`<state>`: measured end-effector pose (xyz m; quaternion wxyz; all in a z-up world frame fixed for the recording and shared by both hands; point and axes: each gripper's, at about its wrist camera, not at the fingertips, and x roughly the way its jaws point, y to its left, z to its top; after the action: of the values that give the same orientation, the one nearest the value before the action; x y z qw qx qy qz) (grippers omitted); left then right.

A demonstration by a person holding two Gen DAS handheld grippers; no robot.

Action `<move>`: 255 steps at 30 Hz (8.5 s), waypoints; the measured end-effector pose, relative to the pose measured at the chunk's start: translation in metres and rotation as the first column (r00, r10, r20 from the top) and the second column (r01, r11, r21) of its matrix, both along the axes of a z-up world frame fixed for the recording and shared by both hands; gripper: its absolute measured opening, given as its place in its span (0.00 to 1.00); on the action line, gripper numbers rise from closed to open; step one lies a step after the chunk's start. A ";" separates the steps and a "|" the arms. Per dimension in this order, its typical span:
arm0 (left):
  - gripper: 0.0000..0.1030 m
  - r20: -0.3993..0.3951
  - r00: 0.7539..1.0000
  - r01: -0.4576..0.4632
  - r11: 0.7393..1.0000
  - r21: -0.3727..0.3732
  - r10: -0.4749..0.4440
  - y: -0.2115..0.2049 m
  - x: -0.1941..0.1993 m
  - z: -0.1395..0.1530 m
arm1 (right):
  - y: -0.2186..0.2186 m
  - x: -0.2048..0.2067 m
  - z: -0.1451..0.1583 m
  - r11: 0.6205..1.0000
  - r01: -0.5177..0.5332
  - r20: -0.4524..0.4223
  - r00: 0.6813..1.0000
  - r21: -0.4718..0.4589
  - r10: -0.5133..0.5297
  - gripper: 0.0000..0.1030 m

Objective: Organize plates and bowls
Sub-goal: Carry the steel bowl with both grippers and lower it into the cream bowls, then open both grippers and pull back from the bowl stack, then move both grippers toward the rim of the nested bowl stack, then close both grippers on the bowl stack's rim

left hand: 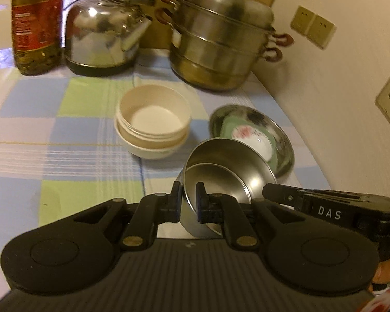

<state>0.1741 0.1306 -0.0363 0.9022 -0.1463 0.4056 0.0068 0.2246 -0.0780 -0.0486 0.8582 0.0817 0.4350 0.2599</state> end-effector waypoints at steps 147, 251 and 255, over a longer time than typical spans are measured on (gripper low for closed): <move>0.21 -0.137 0.986 -0.082 0.993 0.080 0.092 -0.091 -0.161 0.002 | -0.081 -0.136 -0.010 0.983 -0.179 -0.126 0.977 -0.039 0.173 0.61; 0.23 -0.071 0.995 -0.069 0.998 0.014 0.070 0.097 0.144 -0.058 | 0.088 0.153 -0.050 0.991 0.063 -0.091 0.995 0.118 -0.052 0.17; 0.20 -0.072 0.995 -0.062 0.998 0.008 0.062 0.096 0.146 -0.058 | 0.083 0.158 -0.054 0.985 0.088 -0.131 0.989 0.149 -0.068 0.16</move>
<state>0.3198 0.2263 -0.0943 0.8868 -0.1560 0.4332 0.0412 0.3829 0.0051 -0.1023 0.8299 0.1809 0.4631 0.2532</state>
